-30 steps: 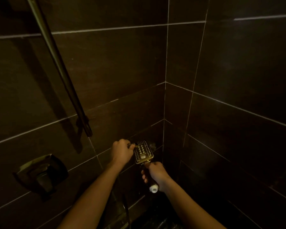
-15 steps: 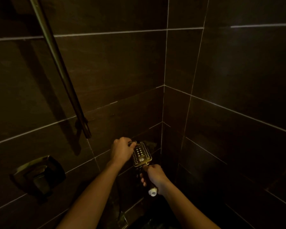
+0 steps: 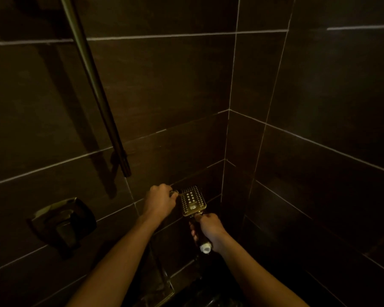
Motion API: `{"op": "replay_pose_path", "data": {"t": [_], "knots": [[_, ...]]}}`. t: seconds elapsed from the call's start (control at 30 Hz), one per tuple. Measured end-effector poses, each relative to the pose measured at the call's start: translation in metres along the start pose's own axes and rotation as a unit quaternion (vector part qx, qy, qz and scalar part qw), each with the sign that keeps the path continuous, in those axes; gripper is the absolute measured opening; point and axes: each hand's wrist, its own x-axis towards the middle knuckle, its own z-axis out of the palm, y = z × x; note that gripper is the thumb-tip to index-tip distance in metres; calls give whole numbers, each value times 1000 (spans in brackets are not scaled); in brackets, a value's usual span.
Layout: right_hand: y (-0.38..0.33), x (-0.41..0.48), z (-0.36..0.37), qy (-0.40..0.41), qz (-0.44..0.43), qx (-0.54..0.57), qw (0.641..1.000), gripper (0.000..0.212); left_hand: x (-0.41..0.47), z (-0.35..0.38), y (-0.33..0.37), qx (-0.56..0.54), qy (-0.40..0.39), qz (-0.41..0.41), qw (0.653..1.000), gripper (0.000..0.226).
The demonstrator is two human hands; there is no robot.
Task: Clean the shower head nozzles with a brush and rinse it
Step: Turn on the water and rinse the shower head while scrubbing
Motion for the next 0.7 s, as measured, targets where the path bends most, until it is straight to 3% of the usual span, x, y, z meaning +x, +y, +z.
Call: {"op": "replay_pose_path", "data": {"t": [0.17, 0.37, 0.7], "knots": [[0, -1, 6, 1, -8, -7, 1000, 19, -5, 1, 5, 3, -8, 2, 1000, 22], [1, 3, 3, 5, -11, -16, 1000, 26, 0, 3, 7, -96, -25, -1, 995, 20], [-1, 5, -8, 9, -11, -12, 1000, 27, 2, 3, 7, -147, -6, -10, 989, 17]]}}
